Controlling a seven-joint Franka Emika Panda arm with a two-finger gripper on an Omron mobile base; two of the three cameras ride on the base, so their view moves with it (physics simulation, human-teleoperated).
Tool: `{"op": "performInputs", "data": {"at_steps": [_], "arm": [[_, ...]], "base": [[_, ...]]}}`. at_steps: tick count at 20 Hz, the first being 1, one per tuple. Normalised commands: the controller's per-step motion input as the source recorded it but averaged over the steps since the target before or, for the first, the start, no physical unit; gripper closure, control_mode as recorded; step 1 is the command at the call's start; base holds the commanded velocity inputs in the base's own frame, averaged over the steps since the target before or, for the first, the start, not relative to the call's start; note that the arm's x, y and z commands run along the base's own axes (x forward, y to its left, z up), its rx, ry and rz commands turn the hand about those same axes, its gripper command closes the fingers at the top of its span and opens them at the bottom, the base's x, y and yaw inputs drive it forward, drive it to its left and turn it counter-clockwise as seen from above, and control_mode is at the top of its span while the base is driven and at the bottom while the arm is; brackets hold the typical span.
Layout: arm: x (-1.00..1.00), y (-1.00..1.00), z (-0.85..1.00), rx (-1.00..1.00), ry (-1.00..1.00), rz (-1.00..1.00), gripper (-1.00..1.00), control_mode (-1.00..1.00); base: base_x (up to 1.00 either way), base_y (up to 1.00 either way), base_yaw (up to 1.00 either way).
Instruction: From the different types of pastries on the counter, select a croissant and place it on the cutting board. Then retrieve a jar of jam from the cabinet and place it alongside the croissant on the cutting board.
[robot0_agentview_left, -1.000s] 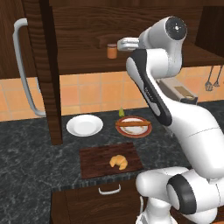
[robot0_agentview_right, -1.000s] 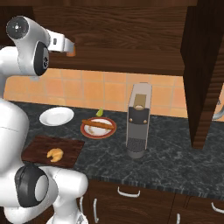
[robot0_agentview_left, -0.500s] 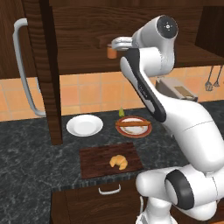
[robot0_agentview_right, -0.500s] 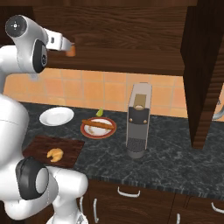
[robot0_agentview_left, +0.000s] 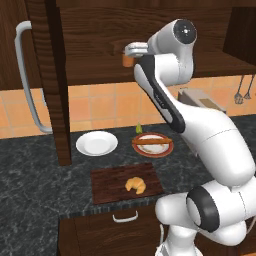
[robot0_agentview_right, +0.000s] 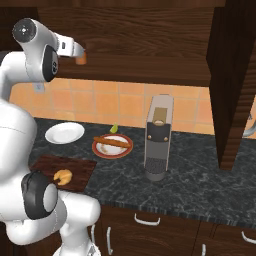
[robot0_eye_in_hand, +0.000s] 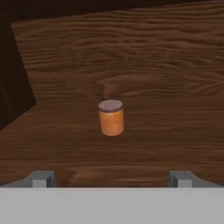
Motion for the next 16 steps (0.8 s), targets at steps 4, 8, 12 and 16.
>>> {"op": "performInputs", "data": {"at_steps": [4, 8, 12, 16], "arm": [[0.28, 0.03, 0.0, -0.01, 0.0, 0.0, -1.0, -1.0], [0.3, 0.08, -0.1, -0.02, 0.02, 0.0, -1.0, -1.0], [0.37, 0.01, -0.08, 0.0, 0.03, 0.0, -1.0, -1.0], [0.33, 0.01, 0.0, 0.0, 0.01, 0.0, -1.0, -1.0]], "base": [[0.0, 0.0, 0.0], [0.0, 0.0, 0.0], [0.0, 0.0, 0.0], [0.0, 0.0, 0.0]]}}
